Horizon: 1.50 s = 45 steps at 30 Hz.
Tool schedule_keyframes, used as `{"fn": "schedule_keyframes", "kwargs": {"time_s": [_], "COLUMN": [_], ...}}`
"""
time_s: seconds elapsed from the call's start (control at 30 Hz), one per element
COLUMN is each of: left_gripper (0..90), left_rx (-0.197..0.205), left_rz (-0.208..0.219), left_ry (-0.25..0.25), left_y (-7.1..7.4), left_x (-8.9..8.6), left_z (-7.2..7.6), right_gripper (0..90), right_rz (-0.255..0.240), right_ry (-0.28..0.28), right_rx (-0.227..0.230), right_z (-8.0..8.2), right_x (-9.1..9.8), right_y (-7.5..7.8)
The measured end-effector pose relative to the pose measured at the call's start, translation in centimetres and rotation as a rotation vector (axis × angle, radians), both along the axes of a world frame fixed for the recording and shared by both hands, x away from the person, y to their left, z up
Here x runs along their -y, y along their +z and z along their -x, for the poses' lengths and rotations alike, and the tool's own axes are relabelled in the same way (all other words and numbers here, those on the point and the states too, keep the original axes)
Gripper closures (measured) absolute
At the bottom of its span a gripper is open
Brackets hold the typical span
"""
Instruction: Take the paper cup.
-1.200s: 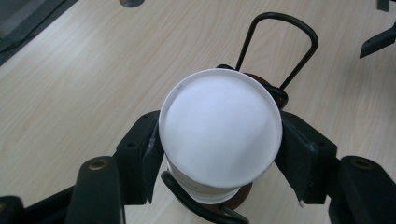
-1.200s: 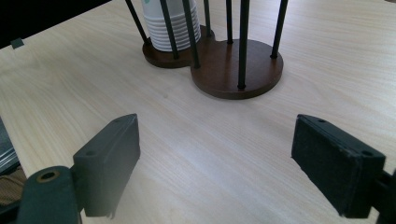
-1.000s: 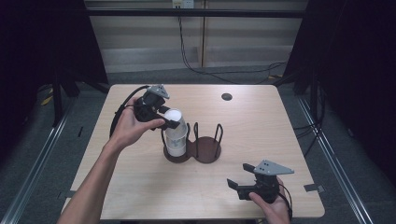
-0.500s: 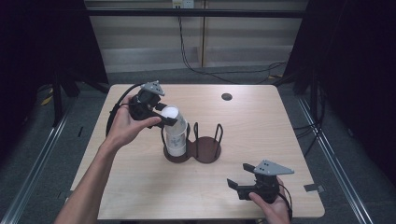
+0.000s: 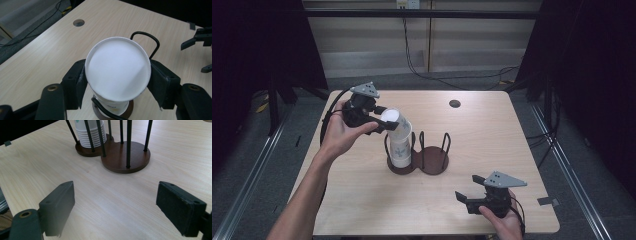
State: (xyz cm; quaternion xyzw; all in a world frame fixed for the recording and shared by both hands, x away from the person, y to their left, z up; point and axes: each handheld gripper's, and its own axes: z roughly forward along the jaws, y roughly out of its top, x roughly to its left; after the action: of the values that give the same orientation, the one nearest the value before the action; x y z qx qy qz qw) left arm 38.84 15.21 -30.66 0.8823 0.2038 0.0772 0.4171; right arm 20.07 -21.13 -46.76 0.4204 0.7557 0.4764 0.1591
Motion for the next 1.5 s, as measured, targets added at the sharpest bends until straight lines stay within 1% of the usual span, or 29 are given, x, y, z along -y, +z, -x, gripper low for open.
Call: {"fn": "schedule_keyframes", "kwargs": {"time_s": [0.03, 0.07, 0.13, 0.2, 0.3, 0.37, 0.5, 0.63, 0.77, 0.8, 0.83, 0.93, 1.0, 1.03, 1.07, 1.1, 1.17, 1.23, 1.27, 1.33, 1.4, 1.43, 1.47, 1.5], "left_gripper": [36.5, 36.5, 36.6, 36.5, 36.6, 36.6, 36.6, 36.6, 36.6, 36.6, 36.6, 36.6, 36.6, 36.6, 36.6, 36.6, 36.6, 36.5, 36.6, 36.5, 36.5, 36.6, 36.6, 36.6], "left_rx": [0.008, 0.010, 0.011, 0.009, 0.018, 0.013, 0.010, 0.011, 0.006, 0.014, 0.011, 0.026, 0.026, 0.024, 0.029, 0.028, 0.025, 0.033, 0.030, 0.036, 0.044, 0.051, 0.046, 0.043], "left_rz": [0.006, 0.013, 0.041, 0.051, 0.068, 0.101, 0.098, 0.125, 0.166, 0.158, 0.164, 0.179, 0.197, 0.204, 0.208, 0.215, 0.228, 0.217, 0.220, 0.222, 0.225, 0.237, 0.253, 0.254], "left_ry": [0.010, 0.007, 0.005, 0.008, 0.009, 0.013, 0.011, 0.003, -0.001, 0.001, -0.001, 0.004, 0.008, 0.007, 0.007, 0.003, -0.007, -0.012, -0.015, -0.019, -0.022, -0.029, -0.034, -0.039], "left_y": [0.0, 0.0, 0.0, 0.1, 0.4, 0.5, 0.7, 0.8, 0.7, 0.7, 0.6, 0.6, 0.6, 0.6, 0.7, 0.7, 0.6, 0.5, 0.5, 0.4, 0.2, 0.1, -0.1, -0.3], "left_x": [-0.1, -0.1, -0.3, -0.4, -0.6, -0.9, -1.1, -1.8, -2.4, -2.5, -2.6, -3.0, -3.3, -3.5, -3.7, -3.8, -4.1, -4.3, -4.3, -4.6, -4.8, -4.9, -4.9, -5.0], "left_z": [0.1, 0.1, 0.2, 0.4, 0.6, 0.7, 0.9, 1.3, 1.6, 1.7, 1.8, 2.2, 2.3, 2.4, 2.5, 2.7, 3.0, 3.4, 3.5, 3.9, 4.3, 4.6, 4.9, 5.2], "right_gripper": [14.7, 14.7, 14.8, 14.7, 14.7, 14.7, 14.7, 14.7, 14.8, 14.7, 14.7, 14.7, 14.7, 14.6, 14.6, 14.5, 14.5, 14.5, 14.5, 14.6, 14.5, 14.6, 14.5, 14.5], "right_rz": [0.000, 0.000, 0.001, 0.002, 0.001, 0.000, -0.001, 0.000, -0.006, -0.011, -0.013, -0.013, -0.019, -0.030, -0.052, -0.065, -0.050, -0.055, -0.056, -0.064, -0.063, -0.066, -0.064, -0.060], "right_ry": [-0.001, -0.004, -0.004, -0.003, -0.003, -0.002, -0.004, -0.003, -0.003, -0.003, -0.003, 0.006, 0.009, 0.012, 0.018, 0.017, 0.014, 0.013, 0.004, -0.004, -0.004, -0.008, -0.007, -0.001], "right_rx": [0.000, -0.002, -0.005, -0.004, -0.005, -0.005, -0.005, -0.004, -0.008, -0.009, -0.011, -0.015, -0.017, -0.022, -0.030, -0.036, -0.032, -0.035, -0.037, -0.034, -0.025, -0.029, -0.022, -0.016], "right_z": [0.0, 0.0, 0.0, 0.0, -0.1, -0.1, -0.1, -0.1, -0.1, -0.1, -0.1, -0.3, -0.3, -0.3, -0.3, -0.3, -0.4, -0.4, -0.4, -0.4, -0.5, -0.5, -0.6, -0.7], "right_x": [0.0, 0.0, 0.0, -0.1, 0.0, 0.0, 0.0, -0.1, 0.0, -0.1, -0.1, -0.2, -0.4, -0.4, -0.3, -0.3, -0.2, 0.1, 0.2, 0.4, 0.5, 0.5, 0.5, 0.4], "right_y": [0.0, 0.0, 0.0, 0.0, 0.0, 0.0, 0.0, 0.0, -0.1, -0.1, -0.1, -0.1, -0.1, -0.2, -0.2, -0.2, -0.2, -0.2, -0.2, -0.1, 0.1, 0.2, 0.3, 0.5]}}
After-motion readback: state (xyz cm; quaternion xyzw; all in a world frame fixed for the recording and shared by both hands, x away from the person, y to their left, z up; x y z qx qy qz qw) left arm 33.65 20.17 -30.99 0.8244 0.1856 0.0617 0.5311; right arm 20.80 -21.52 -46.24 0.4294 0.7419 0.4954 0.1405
